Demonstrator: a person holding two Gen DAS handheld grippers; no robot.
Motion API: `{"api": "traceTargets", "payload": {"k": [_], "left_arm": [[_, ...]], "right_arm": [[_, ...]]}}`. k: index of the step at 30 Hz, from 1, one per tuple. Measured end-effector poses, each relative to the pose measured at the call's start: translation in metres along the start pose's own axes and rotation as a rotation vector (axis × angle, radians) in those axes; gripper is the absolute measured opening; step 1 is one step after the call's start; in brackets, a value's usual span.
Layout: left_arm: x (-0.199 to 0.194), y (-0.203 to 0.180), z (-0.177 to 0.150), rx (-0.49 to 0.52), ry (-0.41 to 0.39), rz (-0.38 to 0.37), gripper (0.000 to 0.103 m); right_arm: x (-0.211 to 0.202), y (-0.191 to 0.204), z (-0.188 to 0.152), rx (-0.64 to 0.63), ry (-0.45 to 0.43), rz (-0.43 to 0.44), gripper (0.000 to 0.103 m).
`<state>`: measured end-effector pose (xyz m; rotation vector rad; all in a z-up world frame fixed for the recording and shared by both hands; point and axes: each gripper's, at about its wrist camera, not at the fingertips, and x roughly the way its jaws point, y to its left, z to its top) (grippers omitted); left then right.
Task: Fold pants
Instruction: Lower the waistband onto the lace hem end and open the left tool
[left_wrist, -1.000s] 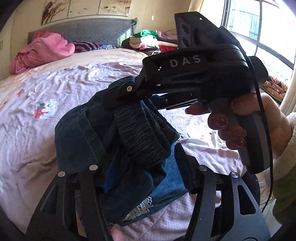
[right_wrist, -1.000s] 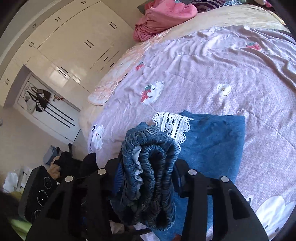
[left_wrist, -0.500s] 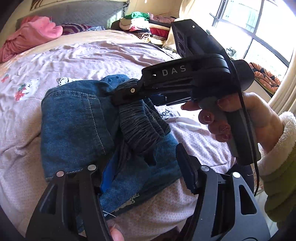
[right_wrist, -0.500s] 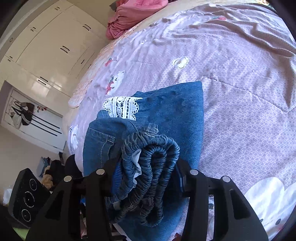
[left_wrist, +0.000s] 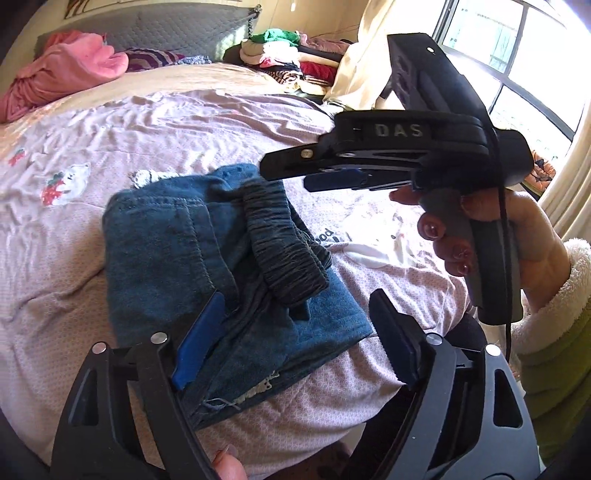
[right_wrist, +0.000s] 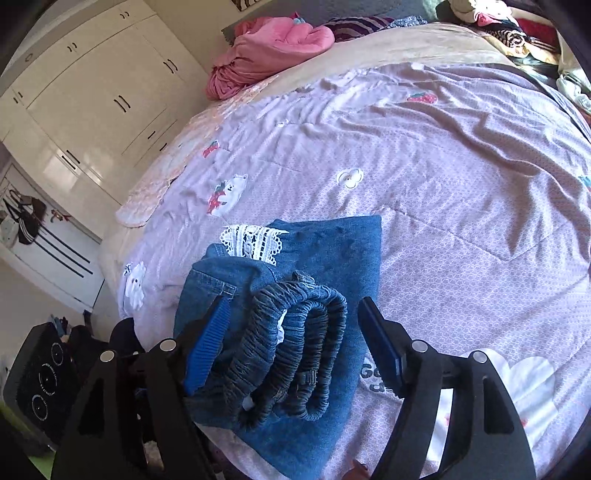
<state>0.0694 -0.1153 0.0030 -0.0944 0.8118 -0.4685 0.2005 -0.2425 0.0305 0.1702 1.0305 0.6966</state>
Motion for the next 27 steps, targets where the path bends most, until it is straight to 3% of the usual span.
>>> {"api": "traceTargets", "payload": {"k": [4, 12, 18, 20, 23, 24, 25, 27], "left_arm": [[-0.018, 0.013, 0.004, -0.017, -0.048, 0.045, 0.082], [-0.047, 0.069, 0.005, -0.112, -0.097, 0.215, 0.088], [-0.053, 0.097, 0.012, -0.152, -0.104, 0.24, 0.088], [-0.046, 0.093, 0.019, -0.143, -0.091, 0.226, 0.088], [-0.033, 0.082, 0.025, -0.114, -0.078, 0.202, 0.088], [-0.027, 0.078, 0.027, -0.099, -0.07, 0.201, 0.086], [-0.022, 0.075, 0.029, -0.084, -0.064, 0.197, 0.082], [-0.009, 0.07, 0.033, -0.052, -0.045, 0.198, 0.062]], "right_arm": [[-0.018, 0.01, -0.005, -0.031, -0.037, -0.018, 0.078], [-0.026, 0.039, -0.035, -0.148, -0.049, -0.075, 0.08], [-0.012, 0.054, -0.058, -0.201, -0.035, -0.109, 0.078], [-0.005, 0.056, -0.06, -0.207, -0.031, -0.109, 0.071], [0.006, 0.056, -0.063, -0.204, -0.012, -0.088, 0.052], [0.009, 0.056, -0.065, -0.214, -0.005, -0.094, 0.041], [0.012, 0.057, -0.068, -0.228, 0.001, -0.107, 0.026], [0.012, 0.055, -0.073, -0.237, 0.003, -0.116, 0.018]]}}
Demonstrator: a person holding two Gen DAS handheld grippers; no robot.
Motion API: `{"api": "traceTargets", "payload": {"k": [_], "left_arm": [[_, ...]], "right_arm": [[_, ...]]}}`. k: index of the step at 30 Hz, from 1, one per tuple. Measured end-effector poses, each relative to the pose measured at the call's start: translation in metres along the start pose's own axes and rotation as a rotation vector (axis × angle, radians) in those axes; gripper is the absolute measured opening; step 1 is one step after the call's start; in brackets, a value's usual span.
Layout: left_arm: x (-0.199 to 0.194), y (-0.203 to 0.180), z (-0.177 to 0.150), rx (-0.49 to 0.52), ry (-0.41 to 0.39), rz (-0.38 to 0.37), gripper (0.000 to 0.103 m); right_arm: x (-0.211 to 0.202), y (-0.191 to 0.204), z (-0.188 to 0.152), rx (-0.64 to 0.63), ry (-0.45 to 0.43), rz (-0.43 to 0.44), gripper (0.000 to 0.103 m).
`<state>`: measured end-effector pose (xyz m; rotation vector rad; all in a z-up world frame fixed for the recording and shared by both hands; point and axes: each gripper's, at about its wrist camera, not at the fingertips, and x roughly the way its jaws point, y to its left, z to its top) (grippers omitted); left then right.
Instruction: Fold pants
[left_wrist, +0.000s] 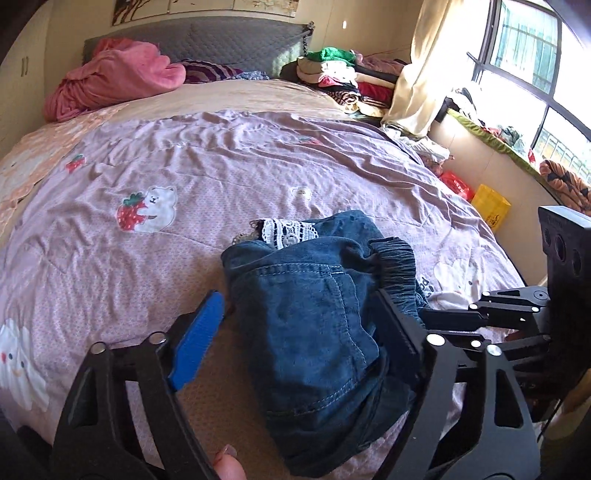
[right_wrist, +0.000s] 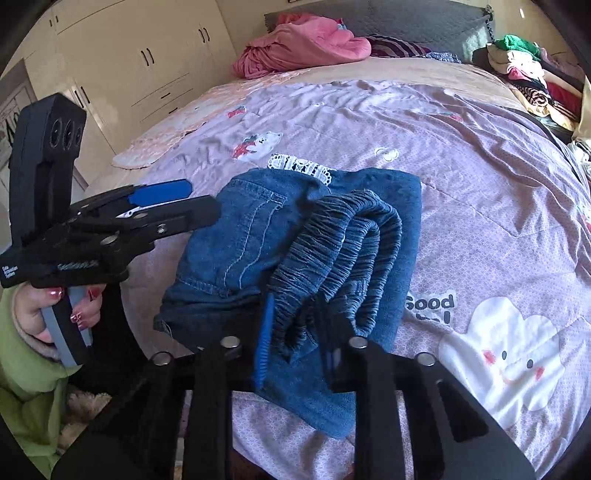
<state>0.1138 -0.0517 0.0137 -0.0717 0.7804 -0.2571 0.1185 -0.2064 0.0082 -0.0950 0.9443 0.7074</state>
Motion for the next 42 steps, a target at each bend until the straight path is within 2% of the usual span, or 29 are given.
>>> {"api": "traceTargets", "payload": {"k": [3, 5, 11, 21, 25, 29, 31, 37, 42], "left_arm": [[0.021, 0.0, 0.002, 0.019, 0.038, 0.016, 0.051], [0.032, 0.003, 0.001, 0.023, 0.057, 0.041, 0.051], [0.043, 0.008, -0.001, 0.028, 0.076, 0.051, 0.051], [0.054, 0.012, -0.002, 0.015, 0.09, 0.047, 0.053], [0.053, 0.012, -0.002, 0.015, 0.089, 0.047, 0.054], [0.048, 0.012, 0.0, 0.01, 0.079, 0.043, 0.057], [0.043, 0.012, 0.002, 0.008, 0.07, 0.041, 0.059], [0.025, 0.014, 0.001, 0.001, 0.036, 0.047, 0.075], [0.016, 0.029, -0.011, -0.055, 0.049, 0.051, 0.08]], "right_arm": [[-0.003, -0.004, -0.01, 0.007, 0.001, -0.004, 0.015], [-0.002, -0.008, -0.015, 0.031, 0.004, 0.001, 0.015], [0.003, -0.015, -0.023, 0.08, -0.002, 0.015, 0.016], [0.008, -0.005, -0.023, 0.055, 0.005, -0.039, 0.018], [0.003, -0.003, -0.02, 0.059, -0.006, -0.046, 0.027], [-0.006, -0.001, -0.018, 0.062, -0.026, -0.046, 0.03], [-0.011, 0.0, -0.017, 0.06, -0.041, -0.046, 0.037], [-0.024, -0.012, -0.011, 0.091, -0.09, -0.082, 0.055], [-0.016, -0.04, -0.007, 0.162, -0.076, -0.124, 0.057]]}}
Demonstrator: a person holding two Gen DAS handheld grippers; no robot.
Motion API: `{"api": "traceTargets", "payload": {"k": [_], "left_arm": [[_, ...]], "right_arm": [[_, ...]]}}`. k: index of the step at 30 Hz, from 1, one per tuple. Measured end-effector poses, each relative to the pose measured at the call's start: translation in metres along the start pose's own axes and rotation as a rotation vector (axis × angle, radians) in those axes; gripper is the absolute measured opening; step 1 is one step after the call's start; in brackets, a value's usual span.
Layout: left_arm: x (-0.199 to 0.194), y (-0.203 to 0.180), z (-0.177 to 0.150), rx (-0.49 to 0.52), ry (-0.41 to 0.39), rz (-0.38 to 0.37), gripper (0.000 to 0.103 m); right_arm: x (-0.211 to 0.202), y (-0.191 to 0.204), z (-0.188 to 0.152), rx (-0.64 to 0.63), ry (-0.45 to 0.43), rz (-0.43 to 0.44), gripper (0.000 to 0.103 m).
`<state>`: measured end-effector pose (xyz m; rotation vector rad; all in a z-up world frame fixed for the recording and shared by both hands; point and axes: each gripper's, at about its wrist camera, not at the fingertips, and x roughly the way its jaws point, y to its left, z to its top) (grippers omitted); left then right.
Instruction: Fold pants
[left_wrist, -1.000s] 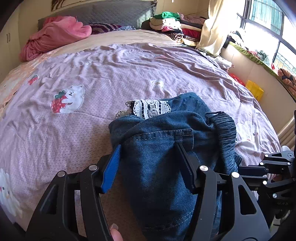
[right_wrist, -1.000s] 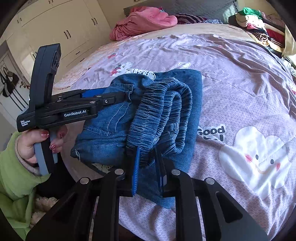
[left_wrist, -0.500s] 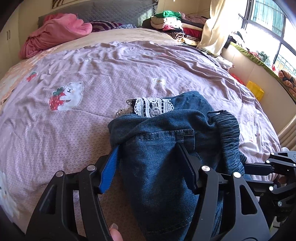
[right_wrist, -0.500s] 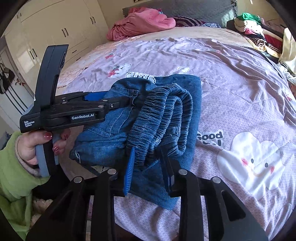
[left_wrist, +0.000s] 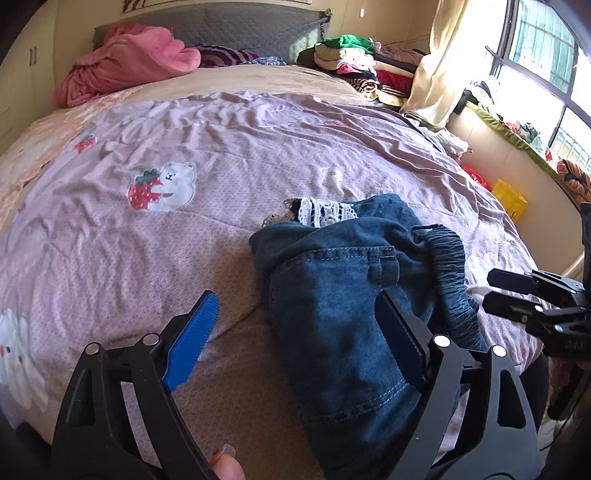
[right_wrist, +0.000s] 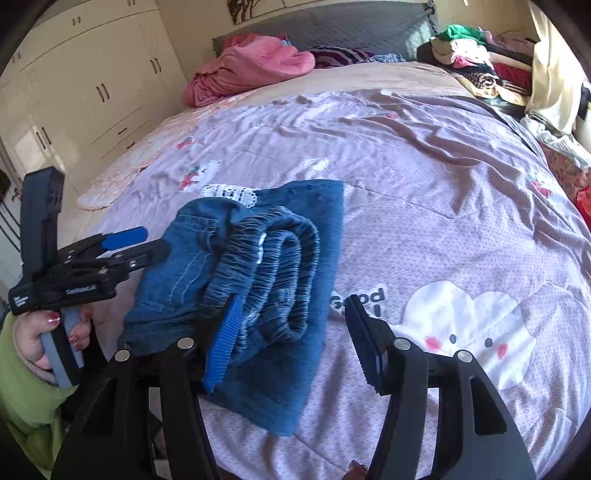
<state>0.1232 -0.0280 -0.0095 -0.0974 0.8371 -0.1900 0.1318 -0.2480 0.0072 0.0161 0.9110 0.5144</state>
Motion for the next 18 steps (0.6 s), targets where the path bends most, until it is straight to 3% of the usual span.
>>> {"api": "traceTargets", "payload": {"k": [6, 13, 18], "left_arm": [[0.011, 0.005, -0.011, -0.026, 0.049, -0.008, 0.08], [0.02, -0.004, -0.017, -0.027, 0.074, -0.046, 0.08], [0.028, -0.013, -0.021, -0.03, 0.097, -0.08, 0.079]], "right_arm": [[0.025, -0.022, 0.007, 0.064, 0.043, 0.016, 0.057], [0.05, -0.038, 0.008, 0.148, 0.078, 0.14, 0.056], [0.058, -0.037, 0.009, 0.15, 0.07, 0.161, 0.055]]}}
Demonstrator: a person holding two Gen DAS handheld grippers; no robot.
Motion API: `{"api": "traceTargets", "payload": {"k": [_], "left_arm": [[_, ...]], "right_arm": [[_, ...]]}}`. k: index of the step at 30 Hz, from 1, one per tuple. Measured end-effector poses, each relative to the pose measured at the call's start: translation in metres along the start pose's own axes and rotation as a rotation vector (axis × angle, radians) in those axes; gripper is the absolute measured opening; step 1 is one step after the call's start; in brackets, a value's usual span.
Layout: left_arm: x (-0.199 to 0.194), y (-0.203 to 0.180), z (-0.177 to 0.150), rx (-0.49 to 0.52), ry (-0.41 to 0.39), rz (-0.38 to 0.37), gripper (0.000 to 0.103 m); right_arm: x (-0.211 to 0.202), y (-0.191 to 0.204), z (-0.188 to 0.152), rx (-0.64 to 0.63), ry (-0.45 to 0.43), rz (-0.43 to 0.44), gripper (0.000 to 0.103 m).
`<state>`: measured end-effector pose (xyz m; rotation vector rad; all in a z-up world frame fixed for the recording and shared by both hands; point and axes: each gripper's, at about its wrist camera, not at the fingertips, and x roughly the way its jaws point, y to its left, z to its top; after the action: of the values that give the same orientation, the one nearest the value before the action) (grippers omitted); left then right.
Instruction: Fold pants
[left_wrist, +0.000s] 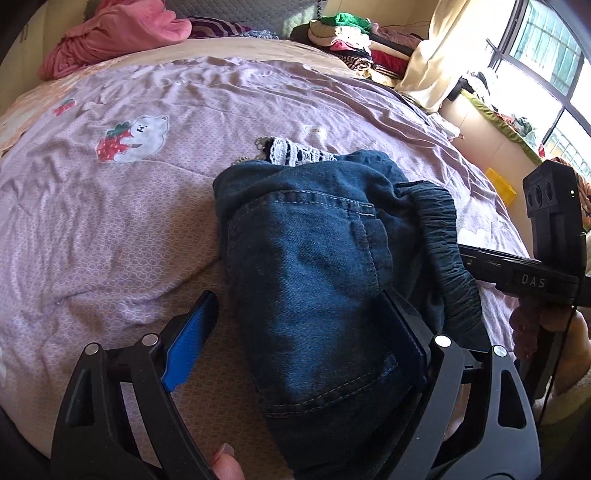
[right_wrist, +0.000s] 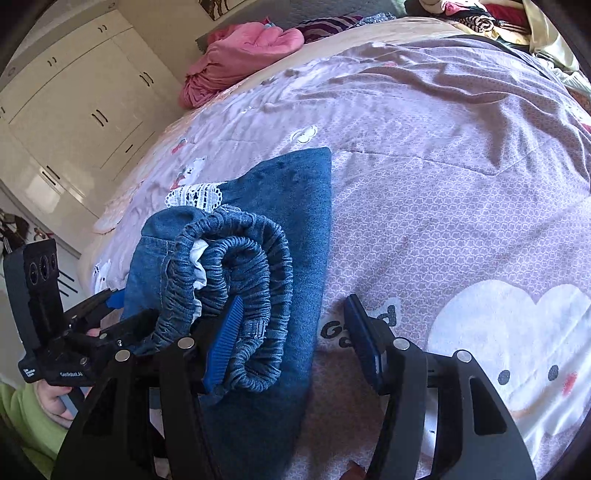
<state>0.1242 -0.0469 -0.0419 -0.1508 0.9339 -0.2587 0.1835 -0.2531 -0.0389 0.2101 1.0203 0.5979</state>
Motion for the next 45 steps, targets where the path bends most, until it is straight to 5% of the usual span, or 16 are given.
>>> {"api": "traceTargets", "payload": {"k": [7, 11, 15, 27, 45], "left_arm": [[0.003, -0.011, 0.0, 0.013, 0.001, -0.017, 0.052], [-0.005, -0.014, 0.001, 0.024, -0.024, -0.007, 0.034], [-0.014, -0.016, 0.003, 0.031, -0.046, -0.009, 0.027], [-0.043, -0.009, 0.017, 0.013, -0.117, -0.006, 0.024], [-0.043, 0.044, 0.077, -0.011, -0.191, 0.084, 0.024]], "right_arm": [[-0.003, 0.012, -0.006, -0.031, -0.035, 0.014, 0.028], [-0.011, 0.031, -0.01, -0.095, -0.091, -0.026, 0.022], [-0.021, 0.052, -0.013, -0.151, -0.131, -0.044, 0.019], [-0.025, 0.089, 0.004, -0.225, -0.142, -0.066, 0.019], [0.024, 0.12, 0.083, -0.263, -0.137, -0.054, 0.019]]}}
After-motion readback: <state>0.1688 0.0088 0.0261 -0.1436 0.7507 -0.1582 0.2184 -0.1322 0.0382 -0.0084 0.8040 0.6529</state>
